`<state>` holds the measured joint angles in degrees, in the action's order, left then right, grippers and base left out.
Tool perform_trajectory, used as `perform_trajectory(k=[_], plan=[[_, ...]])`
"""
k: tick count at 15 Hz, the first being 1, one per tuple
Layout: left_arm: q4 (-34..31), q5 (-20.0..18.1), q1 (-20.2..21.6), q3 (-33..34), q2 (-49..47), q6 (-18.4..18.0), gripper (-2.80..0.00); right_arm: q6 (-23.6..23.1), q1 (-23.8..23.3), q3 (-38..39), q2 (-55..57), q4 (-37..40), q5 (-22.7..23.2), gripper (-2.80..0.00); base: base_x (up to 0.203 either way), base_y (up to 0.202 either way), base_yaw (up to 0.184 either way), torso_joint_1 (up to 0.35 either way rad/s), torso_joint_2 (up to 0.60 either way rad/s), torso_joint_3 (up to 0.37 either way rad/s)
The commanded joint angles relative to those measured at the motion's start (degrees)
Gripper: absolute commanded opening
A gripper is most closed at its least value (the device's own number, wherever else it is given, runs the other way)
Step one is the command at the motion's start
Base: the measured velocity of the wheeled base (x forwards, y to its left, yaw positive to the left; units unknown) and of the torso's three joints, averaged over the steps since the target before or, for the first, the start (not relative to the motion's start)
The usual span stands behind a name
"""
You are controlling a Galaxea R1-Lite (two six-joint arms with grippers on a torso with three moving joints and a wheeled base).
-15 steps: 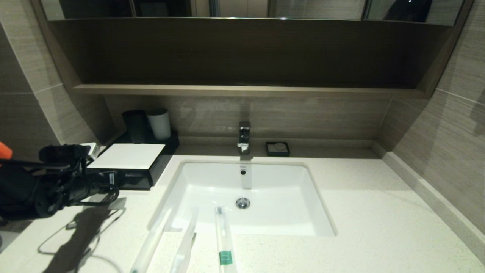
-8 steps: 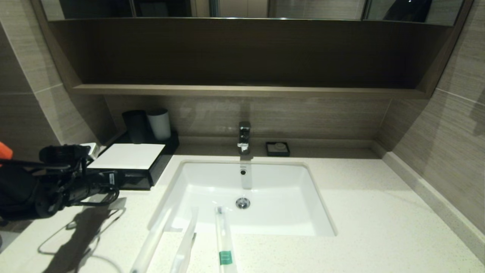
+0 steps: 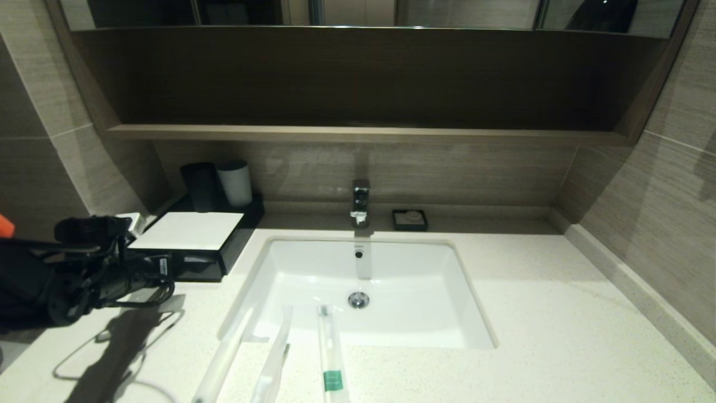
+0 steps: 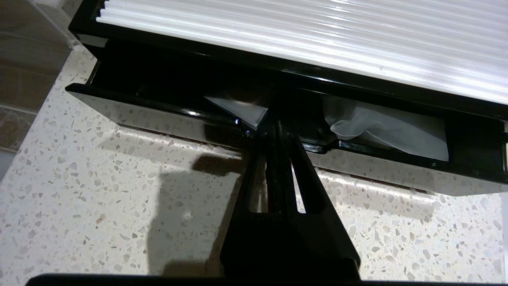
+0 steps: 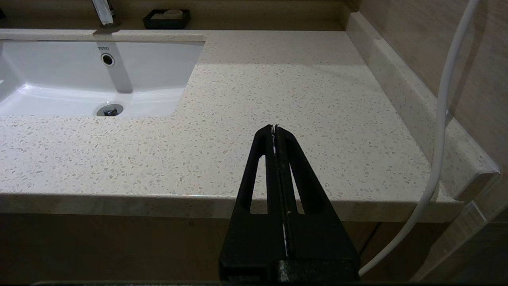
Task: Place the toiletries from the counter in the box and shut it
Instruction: Open the drawer
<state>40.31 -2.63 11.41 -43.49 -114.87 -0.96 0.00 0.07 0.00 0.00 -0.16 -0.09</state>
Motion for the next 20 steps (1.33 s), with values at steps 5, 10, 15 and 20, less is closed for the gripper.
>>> perform_trajectory(k=[5,10,15,20], plan=[[4.7,0.0,0.1,4.6,2.1,0.0,-2.80,0.0,0.0,0.1,0.0,0.0,0.0,-2.80,0.000,0.000,0.000,0.000,0.00,0.000],[10.2,-0.1,0.4,6.6,2.0,0.0,-2.80,0.0,0.0,0.1,0.0,0.0,0.0,-2.80,0.000,0.000,0.000,0.000,0.00,0.000],[13.4,-3.1,1.1,8.9,1.8,0.0,-2.80,0.0,0.0,0.1,-0.1,0.0,0.0,-2.80,0.000,0.000,0.000,0.000,0.00,0.000],[15.3,-4.7,1.6,9.0,1.1,0.0,-2.80,0.0,0.0,0.1,-0.1,0.0,0.0,-2.80,0.000,0.000,0.000,0.000,0.00,0.000]])
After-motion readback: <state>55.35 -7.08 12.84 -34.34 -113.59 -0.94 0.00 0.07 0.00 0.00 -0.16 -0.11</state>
